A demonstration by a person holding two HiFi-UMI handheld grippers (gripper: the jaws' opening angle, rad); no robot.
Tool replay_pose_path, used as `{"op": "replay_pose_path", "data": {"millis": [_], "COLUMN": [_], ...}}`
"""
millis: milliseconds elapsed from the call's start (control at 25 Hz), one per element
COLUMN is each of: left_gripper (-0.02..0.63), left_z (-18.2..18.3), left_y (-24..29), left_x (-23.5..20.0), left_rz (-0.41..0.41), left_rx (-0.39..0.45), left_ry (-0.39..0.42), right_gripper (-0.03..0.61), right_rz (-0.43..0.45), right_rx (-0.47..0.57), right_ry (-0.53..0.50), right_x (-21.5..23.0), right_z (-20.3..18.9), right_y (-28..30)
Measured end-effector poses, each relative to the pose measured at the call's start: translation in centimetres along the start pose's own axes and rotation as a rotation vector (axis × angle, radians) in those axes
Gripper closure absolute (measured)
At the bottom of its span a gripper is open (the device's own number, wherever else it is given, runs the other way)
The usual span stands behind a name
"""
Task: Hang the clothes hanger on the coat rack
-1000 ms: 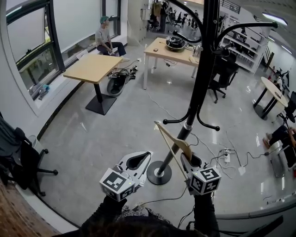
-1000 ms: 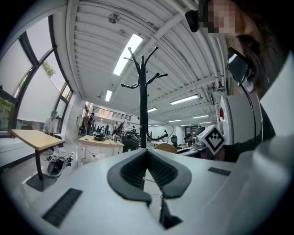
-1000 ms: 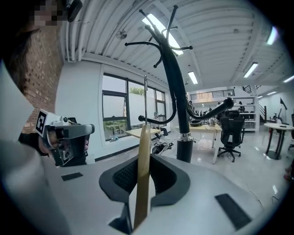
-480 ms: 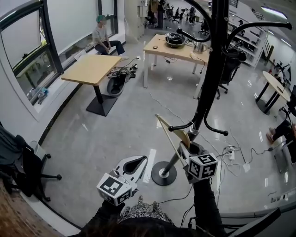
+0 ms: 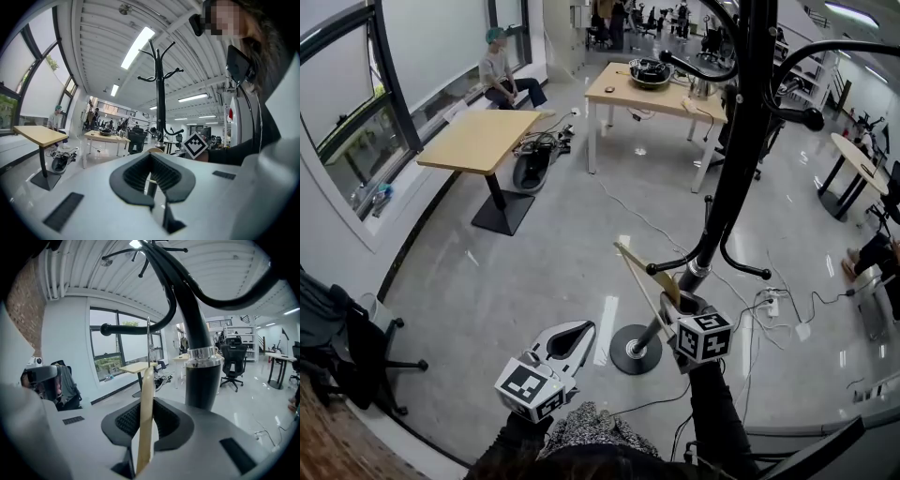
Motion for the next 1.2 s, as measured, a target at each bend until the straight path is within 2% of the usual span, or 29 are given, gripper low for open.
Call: {"op": "replay_pose_path", "data": {"millis": [280,640,960,1200], "left_gripper": [0.604,0.604,0.604,0.604], "left_z": [-0.7,-1.4,-0.9,-0.8], "left_y": [1.1,1.6,1.9,2.5], "left_x": [0.0,0.4,2.3,5.1], "left_rz": [-0.018,-0.015,-0.038,-0.07], "left_rx": [-0.011,-0.035,-0.022,-0.011], "left_ry": [-0.022,-0.036,-0.025,-0.012], "right_gripper": [0.518,0.517,0.472,0.471], "right_rz": [0.008,-0.006,-0.091,-0.155], "right_rx": [0.008,0.017,0.162,0.279], "right_ry": [0.021,-0.056,-0.027,-0.048], "right_x": [0.3,0.5,0.5,1.1], "right_z": [-0.9,-0.8,0.5,2.0], "right_y": [0.6,0.6,-3.0,-8.9]}}
Point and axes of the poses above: the fingertips, and each gripper's own axes: y forward along the fingers, x to its right, z out of its top, the point moved 9 cm from there along -y, backward along the fingers, and after that the axes turned 5 degrees about x, right-handed, at the moved point
